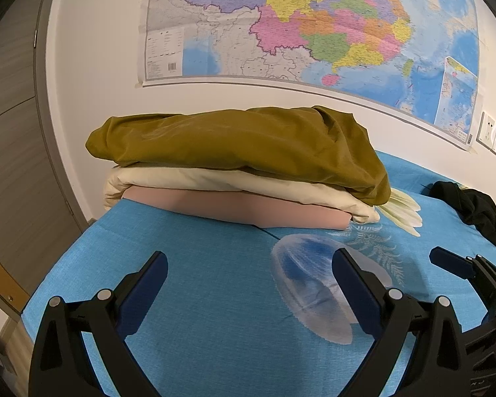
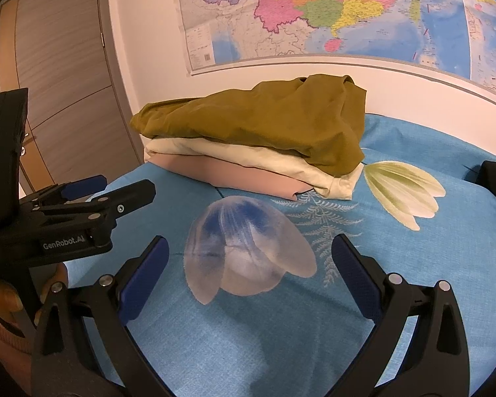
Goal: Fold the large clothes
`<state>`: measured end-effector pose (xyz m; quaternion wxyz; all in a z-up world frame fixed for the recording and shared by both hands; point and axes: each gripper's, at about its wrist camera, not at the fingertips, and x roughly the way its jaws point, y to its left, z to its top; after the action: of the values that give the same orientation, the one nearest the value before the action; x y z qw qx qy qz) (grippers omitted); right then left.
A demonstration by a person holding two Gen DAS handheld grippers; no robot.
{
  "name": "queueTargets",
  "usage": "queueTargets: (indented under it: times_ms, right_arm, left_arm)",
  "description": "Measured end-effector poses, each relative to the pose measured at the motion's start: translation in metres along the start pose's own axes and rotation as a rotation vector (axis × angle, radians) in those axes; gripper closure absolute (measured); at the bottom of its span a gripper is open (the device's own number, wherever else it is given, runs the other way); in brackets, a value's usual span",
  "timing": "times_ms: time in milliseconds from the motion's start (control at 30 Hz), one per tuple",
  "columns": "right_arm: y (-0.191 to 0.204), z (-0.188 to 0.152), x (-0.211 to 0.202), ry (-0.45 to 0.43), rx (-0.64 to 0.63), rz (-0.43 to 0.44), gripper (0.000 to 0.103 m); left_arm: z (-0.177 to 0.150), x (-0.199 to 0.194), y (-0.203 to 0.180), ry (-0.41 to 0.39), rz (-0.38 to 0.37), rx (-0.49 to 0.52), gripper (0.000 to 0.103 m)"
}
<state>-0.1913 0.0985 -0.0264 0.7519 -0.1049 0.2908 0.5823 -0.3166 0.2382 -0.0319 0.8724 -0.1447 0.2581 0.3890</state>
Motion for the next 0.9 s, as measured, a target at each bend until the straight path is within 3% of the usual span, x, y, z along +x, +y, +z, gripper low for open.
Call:
queueTargets:
  times_ms: [900]
  right_arm:
    - [-0.0016, 0.0008, -0.0026, -0.003, 0.001, -0.002, 0.006]
  left_arm:
    - [0.0021, 0.0006, -0.0048, 0.004, -0.010, 0.005, 0.007]
